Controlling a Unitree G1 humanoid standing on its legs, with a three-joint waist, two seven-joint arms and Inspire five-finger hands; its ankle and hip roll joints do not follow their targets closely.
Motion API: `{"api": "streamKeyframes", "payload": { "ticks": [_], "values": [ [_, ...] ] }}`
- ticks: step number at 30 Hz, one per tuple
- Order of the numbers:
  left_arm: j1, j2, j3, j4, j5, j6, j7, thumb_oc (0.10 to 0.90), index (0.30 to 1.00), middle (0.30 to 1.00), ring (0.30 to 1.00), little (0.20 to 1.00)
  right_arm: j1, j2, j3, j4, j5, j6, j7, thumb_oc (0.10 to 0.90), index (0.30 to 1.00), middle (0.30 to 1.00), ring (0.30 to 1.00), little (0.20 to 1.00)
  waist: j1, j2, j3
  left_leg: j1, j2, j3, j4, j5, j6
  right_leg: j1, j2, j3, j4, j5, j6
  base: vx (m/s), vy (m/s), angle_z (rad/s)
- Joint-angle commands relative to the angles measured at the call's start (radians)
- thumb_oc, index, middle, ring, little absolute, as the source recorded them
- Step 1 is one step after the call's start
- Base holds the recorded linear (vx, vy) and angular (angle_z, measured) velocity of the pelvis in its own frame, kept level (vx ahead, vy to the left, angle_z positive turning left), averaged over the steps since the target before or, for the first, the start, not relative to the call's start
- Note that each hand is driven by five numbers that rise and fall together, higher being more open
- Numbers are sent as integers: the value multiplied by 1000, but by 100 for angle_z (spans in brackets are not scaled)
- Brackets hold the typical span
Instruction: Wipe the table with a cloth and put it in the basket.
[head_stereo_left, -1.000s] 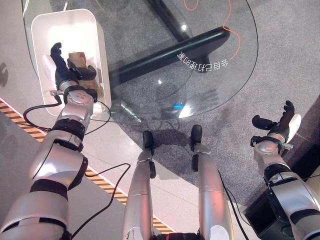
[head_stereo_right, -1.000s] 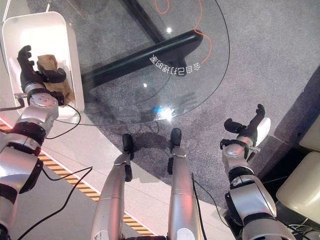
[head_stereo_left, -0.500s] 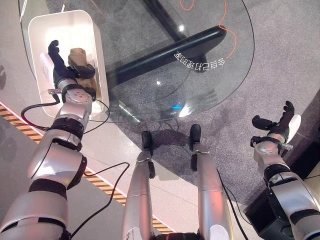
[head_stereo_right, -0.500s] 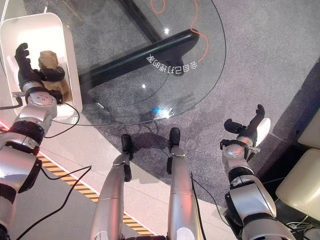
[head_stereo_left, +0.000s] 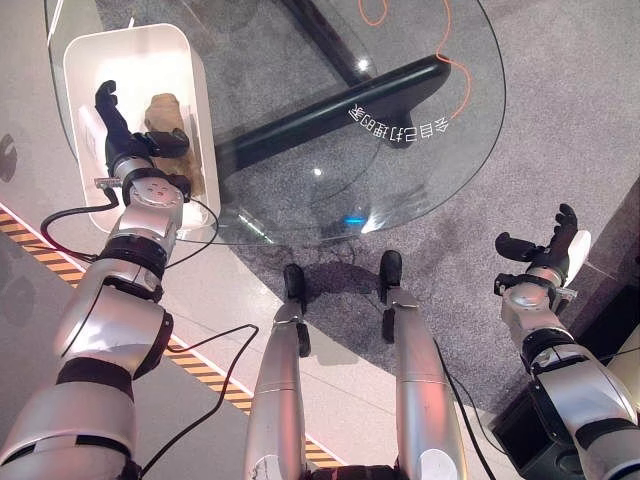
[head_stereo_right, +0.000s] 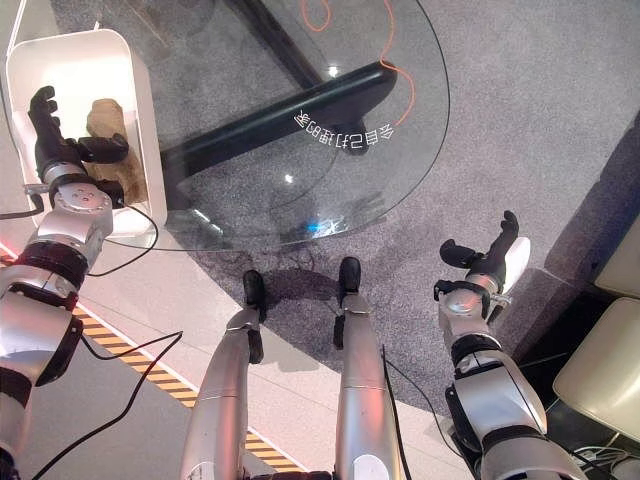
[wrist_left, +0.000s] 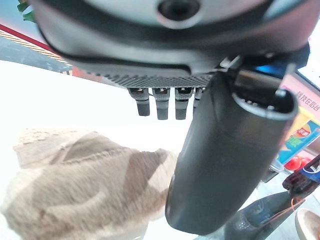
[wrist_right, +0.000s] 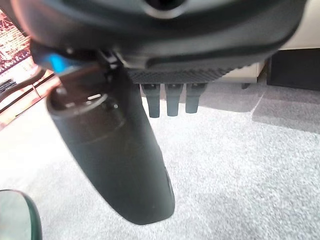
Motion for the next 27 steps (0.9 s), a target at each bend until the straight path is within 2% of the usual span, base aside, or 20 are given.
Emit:
{"api": "streamKeyframes", "payload": {
  "ticks": [1, 3, 7, 15, 19, 21, 23, 27],
  "values": [
    [-58, 117, 64, 2, -22, -162, 8, 800, 900, 900, 900, 900, 32, -49, -9, 16, 43, -9, 47, 800, 900, 900, 900, 900, 7, 20, -29, 52, -5, 11, -41, -18, 48, 66, -6, -12, -3, -39, 22, -15, -26, -4],
    [-47, 120, 81, -30, -50, -221, 10, 800, 900, 900, 900, 900, 45, -39, -11, 25, 74, 16, 120, 800, 900, 900, 900, 900, 11, 19, -29, 67, -6, 9, -57, -13, 47, 81, -9, -14, -22, -33, 24, -16, -38, -6],
    [-14, 134, 116, -102, -71, -284, 25, 800, 900, 900, 900, 900, 76, -22, -9, 46, 118, 39, 202, 800, 900, 900, 900, 900, 23, 14, -29, 106, -2, 4, -85, -4, 45, 120, -13, -20, -44, -25, 28, -15, -68, -2],
    [4, 180, 148, -166, -31, -333, 61, 800, 900, 900, 900, 900, 130, -2, -33, 57, 157, 86, 255, 800, 900, 900, 900, 900, 38, -6, -29, 225, 3, 7, -151, 10, 38, 241, -26, -41, -112, -4, 43, -20, -83, 3],
    [61, 209, 181, -199, -13, -311, 58, 800, 900, 900, 900, 900, 173, 11, -51, 52, 157, 101, 273, 800, 900, 900, 900, 900, 50, -10, -29, 323, 2, 10, -192, 6, 31, 340, -35, -57, -146, -10, 52, 2, -74, 2],
    [120, 225, 207, -209, -8, -295, 26, 800, 900, 900, 900, 900, 207, 13, -66, 43, 154, 103, 284, 800, 900, 900, 900, 900, 59, -12, -52, 371, -1, 11, -225, 11, 28, 391, -40, -69, -174, -8, 57, 61, -84, 9],
    [225, 237, 262, -218, -15, -284, -3, 800, 900, 900, 900, 900, 272, 18, -91, 29, 140, 97, 299, 800, 900, 900, 900, 900, 73, -16, -101, 432, -6, 11, -279, 22, 25, 461, -46, -86, -226, -1, 62, 83, -89, 9],
    [487, 216, 402, -218, -39, -305, -55, 800, 900, 900, 900, 900, 418, 20, -131, 7, 110, 85, 322, 800, 900, 900, 900, 900, 92, -23, -201, 550, -7, 8, -379, 45, 14, 612, -52, -114, -344, 19, 62, 133, -40, 2]
  ]
}}
